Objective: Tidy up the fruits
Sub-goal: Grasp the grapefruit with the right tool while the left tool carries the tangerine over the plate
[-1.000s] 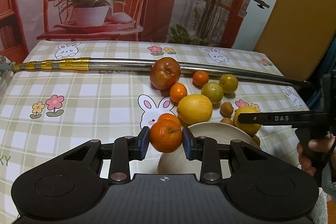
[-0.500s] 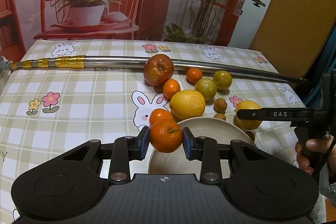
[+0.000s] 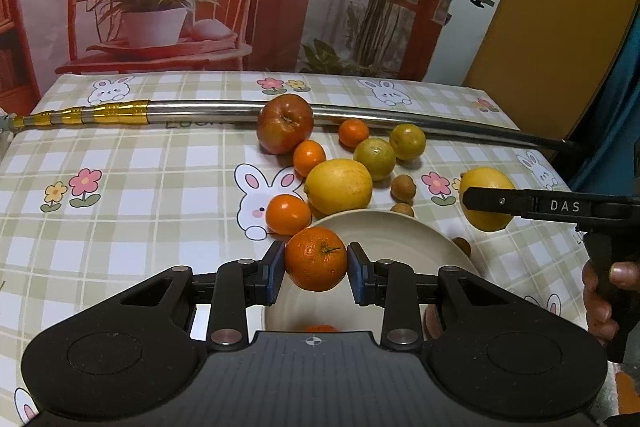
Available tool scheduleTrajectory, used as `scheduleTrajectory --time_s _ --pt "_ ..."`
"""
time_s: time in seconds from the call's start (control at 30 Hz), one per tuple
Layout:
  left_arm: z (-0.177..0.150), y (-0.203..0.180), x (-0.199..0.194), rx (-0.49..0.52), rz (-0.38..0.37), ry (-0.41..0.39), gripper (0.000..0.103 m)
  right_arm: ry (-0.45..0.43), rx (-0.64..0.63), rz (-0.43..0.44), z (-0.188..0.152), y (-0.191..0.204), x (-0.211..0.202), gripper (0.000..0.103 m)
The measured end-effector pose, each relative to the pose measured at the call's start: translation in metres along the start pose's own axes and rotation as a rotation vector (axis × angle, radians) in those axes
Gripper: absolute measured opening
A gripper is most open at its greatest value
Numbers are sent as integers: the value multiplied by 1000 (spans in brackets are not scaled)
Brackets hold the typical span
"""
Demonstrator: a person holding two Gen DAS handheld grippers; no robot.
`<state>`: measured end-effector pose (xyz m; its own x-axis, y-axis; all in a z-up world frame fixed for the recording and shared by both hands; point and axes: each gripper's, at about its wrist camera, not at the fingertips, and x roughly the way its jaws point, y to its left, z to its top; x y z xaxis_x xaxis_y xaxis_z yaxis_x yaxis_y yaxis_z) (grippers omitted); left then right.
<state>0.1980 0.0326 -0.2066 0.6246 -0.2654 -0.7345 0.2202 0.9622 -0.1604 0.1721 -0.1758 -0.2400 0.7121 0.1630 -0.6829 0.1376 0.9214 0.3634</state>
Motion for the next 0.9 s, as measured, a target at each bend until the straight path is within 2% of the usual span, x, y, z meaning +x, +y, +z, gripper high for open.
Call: scheduleTrajectory --time_s 0.2,0.47,0.9 --pt "-4 -2 6 6 -7 20 35 42 -63 18 -2 16 7 51" --pt "-8 -7 25 44 -5 65 35 149 -231 55 -9 52 32 51" --pt "-21 -8 42 72 4 124 35 193 -217 52 -21 51 43 51"
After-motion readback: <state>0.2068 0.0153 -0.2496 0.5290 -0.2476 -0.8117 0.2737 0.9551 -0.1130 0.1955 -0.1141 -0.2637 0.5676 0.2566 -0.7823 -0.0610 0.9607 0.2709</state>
